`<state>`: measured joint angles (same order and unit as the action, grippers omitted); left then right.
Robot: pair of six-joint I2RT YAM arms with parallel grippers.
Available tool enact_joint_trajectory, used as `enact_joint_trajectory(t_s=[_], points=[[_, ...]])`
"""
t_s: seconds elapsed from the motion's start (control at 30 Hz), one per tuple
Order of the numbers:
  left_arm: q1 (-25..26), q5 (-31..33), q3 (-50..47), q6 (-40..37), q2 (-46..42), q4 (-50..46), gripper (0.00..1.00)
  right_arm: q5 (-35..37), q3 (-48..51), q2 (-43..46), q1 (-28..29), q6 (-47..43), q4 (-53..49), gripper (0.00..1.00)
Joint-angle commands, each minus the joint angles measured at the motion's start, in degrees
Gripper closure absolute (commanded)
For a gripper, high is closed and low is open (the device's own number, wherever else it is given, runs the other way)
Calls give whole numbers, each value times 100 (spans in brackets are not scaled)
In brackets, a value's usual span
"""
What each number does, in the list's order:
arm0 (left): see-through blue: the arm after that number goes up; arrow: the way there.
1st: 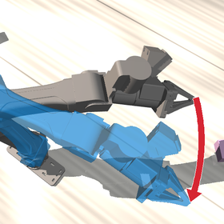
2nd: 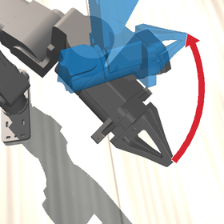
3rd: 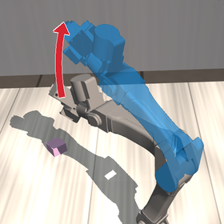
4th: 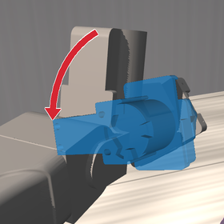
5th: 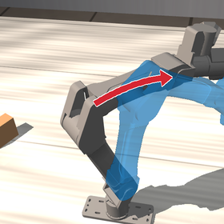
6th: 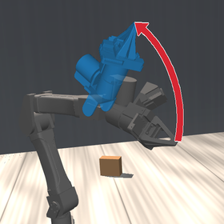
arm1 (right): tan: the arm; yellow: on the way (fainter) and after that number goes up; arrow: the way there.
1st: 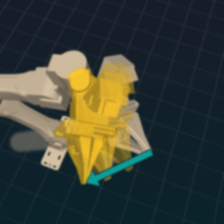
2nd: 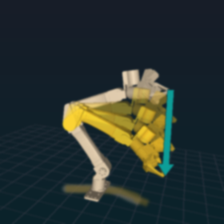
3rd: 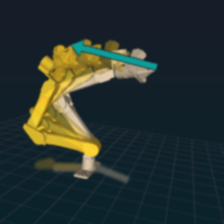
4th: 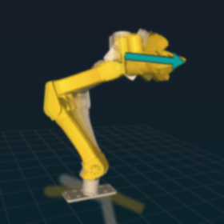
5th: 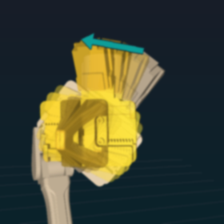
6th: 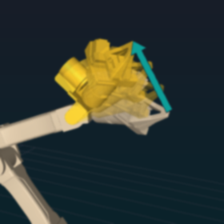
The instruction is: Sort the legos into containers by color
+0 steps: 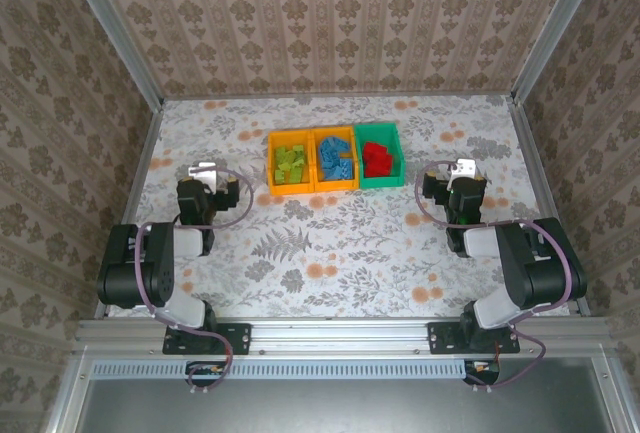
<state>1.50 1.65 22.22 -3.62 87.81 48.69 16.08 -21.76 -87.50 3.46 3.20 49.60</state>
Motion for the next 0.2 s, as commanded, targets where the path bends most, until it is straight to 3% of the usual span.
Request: enact_joint_trajectory(t_s=[0.0, 0.17], points=[[-23, -89, 116, 37, 17, -17, 0, -81, -47, -12, -30, 31, 155, 1], [-20, -94, 116, 46, 17, -17, 0, -83, -38, -7, -30, 31, 164, 0]])
